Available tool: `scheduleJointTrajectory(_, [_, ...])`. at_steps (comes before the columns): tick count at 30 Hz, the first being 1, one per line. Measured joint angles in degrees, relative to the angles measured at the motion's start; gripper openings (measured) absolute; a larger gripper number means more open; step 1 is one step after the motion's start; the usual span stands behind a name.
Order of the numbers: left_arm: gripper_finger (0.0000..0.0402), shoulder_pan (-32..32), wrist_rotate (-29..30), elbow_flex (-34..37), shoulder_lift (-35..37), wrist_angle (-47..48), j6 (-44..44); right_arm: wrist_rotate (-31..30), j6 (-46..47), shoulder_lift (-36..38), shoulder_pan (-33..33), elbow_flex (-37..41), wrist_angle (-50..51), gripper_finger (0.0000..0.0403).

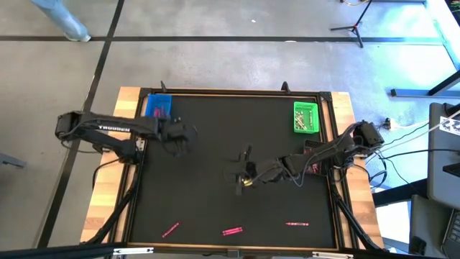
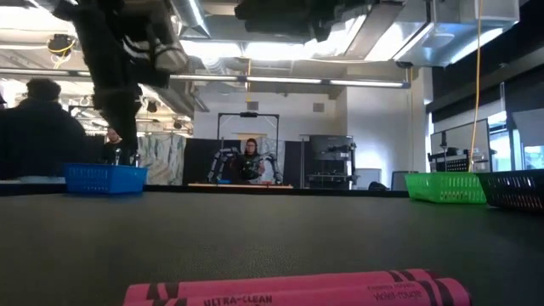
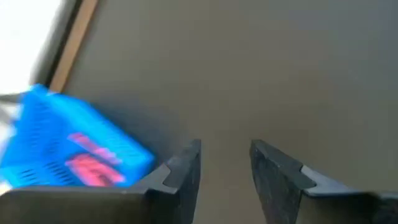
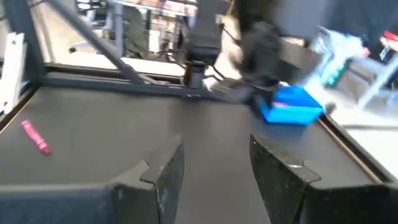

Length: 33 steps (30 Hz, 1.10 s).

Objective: Sort crayons
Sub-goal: Put the red crayon into the blue bin

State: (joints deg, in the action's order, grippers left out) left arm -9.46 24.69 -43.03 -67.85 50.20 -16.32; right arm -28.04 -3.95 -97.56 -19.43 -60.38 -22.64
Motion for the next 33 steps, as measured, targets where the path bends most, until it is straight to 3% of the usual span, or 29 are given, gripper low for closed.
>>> scheduleJointTrajectory(4, [0.013,10.7,-3.8,0.0,0.0,-0.5,-7.2,0.6,1.7,0.0,0.1,0.0,0.2,0.0184])
scheduleJointTrajectory(8, [0.0129,22.5,-7.1,0.0,-0.2,-2.1,-15.5,3.6,0.7,0.0,-0.2,0.0,-0.1,0.0218])
scheduleJointTrajectory(16, [0.0122,43.4,-9.0,-0.1,-6.8,-20.1,-29.8,8.6,-1.0,0.0,0.0,0.0,-0.5,0.029])
scheduleJointTrajectory(21, [0.0122,48.9,-9.8,-0.1,-14.4,-27.7,-37.1,12.7,-1.0,0.0,-0.1,0.0,-1.8,0.0296])
scheduleJointTrajectory(24, [0.0122,50.8,-14.8,-0.1,-18.5,-30.3,-42.2,12.7,-0.8,0.0,-0.2,0.0,-1.4,0.0296])
scheduleJointTrajectory(29, [0.0121,54.7,-23.1,-5.4,-23.8,-30.1,-49.5,12.7,-0.5,0.0,-1.6,0.0,0.5,0.0296])
scheduleJointTrajectory(33, [0.0121,57.5,-23.1,-12.1,-26.5,-25.3,-53.2,12.7,-0.6,0.0,-2.4,0.0,0.4,0.0296])
